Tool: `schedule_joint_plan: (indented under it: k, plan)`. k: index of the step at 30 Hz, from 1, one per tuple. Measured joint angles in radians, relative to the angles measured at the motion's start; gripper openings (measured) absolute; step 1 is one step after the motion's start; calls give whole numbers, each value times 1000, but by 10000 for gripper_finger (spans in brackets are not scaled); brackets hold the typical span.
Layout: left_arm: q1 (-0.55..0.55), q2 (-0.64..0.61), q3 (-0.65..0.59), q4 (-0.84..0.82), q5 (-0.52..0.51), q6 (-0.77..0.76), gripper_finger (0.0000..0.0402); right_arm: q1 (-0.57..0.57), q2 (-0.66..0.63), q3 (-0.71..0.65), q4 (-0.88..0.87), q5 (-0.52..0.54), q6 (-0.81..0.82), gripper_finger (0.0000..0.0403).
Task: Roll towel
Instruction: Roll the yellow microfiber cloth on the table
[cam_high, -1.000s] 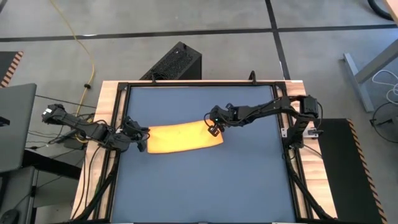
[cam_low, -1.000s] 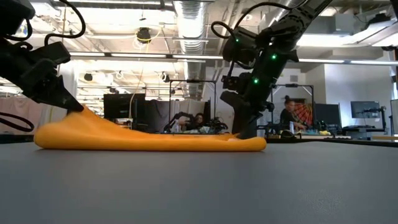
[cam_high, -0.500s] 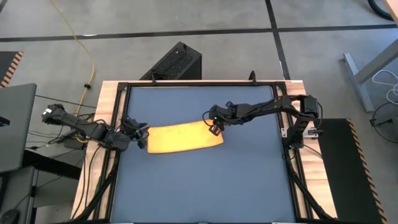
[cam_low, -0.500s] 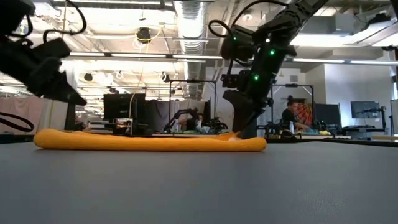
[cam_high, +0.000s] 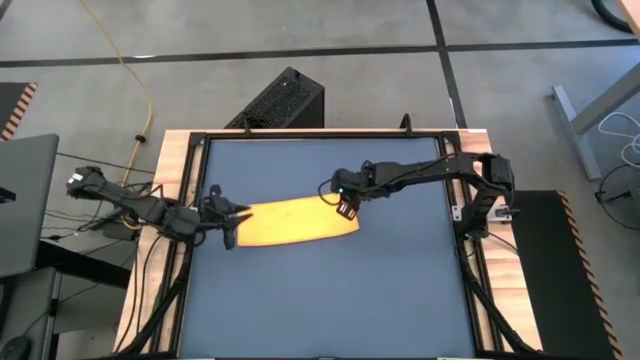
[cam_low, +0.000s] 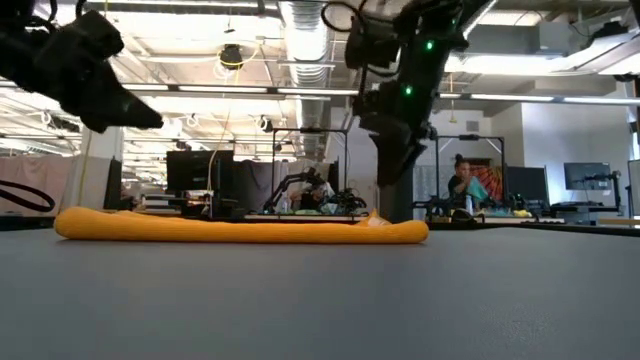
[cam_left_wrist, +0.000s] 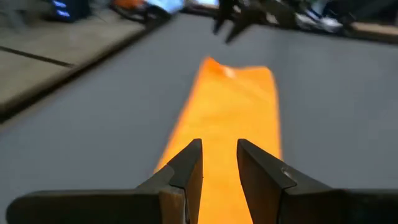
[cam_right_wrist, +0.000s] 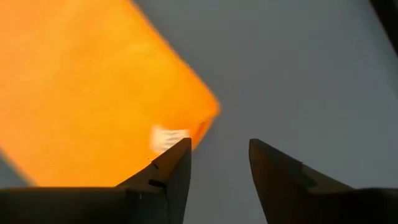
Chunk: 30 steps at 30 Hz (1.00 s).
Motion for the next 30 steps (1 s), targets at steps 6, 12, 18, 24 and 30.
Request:
schedule_joint_plan:
  k: [6, 12, 18, 24, 30]
  plan:
    - [0, 107, 0, 25, 123, 17, 90, 115, 0, -10, -21, 0, 36, 174]
    - [1, 288, 0, 186, 163, 106, 94, 207, -1, -85, 41, 35, 238, 173]
    - [1, 482, 0, 225, 178, 102, 114, 229, 0, -179, 162, 63, 297, 189]
    - [-1, 571, 0, 239, 228, 147, 117, 272, 7, -204, 167, 88, 48, 200]
    - [-1, 572, 0, 259, 318, 238, 117, 306, 7, -203, 191, 83, -129, 200]
